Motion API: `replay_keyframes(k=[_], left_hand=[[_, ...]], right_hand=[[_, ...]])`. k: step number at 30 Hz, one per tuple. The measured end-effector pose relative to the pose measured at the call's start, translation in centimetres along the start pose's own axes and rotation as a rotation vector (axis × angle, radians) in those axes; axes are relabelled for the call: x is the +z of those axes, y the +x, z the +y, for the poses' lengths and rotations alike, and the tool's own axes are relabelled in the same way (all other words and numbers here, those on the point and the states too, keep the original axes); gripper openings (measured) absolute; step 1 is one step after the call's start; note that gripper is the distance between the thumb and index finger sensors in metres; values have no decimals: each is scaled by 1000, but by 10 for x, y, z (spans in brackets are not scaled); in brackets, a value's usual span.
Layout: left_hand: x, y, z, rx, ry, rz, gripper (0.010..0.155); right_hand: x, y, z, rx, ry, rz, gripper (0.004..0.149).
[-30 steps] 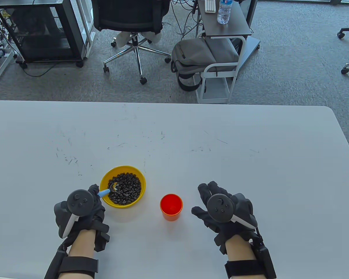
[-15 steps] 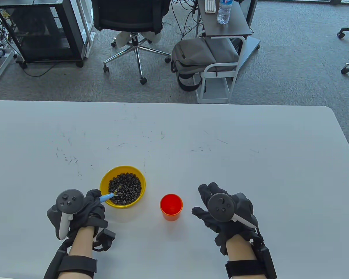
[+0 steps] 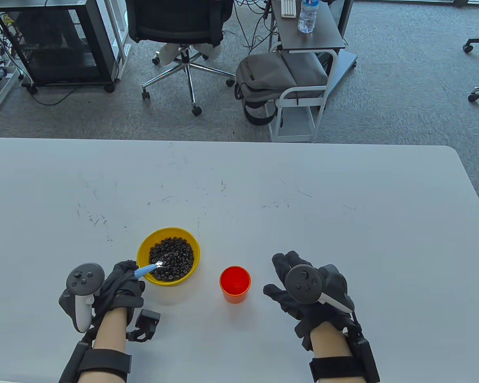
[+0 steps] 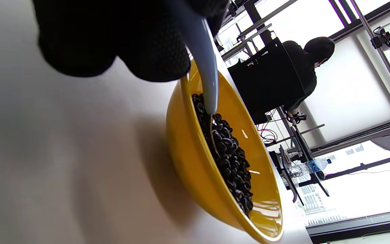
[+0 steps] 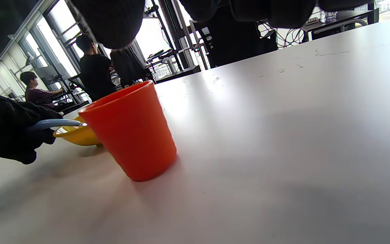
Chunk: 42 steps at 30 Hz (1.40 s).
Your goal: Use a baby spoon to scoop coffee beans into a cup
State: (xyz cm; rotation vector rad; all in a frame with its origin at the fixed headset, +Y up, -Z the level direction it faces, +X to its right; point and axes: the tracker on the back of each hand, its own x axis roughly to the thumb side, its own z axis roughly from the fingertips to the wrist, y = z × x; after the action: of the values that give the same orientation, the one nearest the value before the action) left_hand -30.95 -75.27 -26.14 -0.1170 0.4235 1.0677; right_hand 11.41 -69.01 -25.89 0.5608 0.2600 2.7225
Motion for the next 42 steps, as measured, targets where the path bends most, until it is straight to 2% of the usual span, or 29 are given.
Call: replay_keyframes(k=[11, 17, 27, 37, 42], left_hand=[[5, 10, 2, 66, -7, -79, 46], [12, 26, -7, 91, -101, -188, 46], [36, 54, -33, 128, -329, -379, 46], [43, 63, -61, -6, -453, -514, 46], [45, 65, -65, -36, -461, -563, 45]], right_hand=[[0, 0, 0, -7, 6, 1, 78], [-1, 0, 0, -6, 11, 2, 77], [-2, 1, 2, 0, 22, 4, 77], [-1, 6, 1, 9, 17, -9, 77], [-1, 6, 2, 8, 21, -9, 77]])
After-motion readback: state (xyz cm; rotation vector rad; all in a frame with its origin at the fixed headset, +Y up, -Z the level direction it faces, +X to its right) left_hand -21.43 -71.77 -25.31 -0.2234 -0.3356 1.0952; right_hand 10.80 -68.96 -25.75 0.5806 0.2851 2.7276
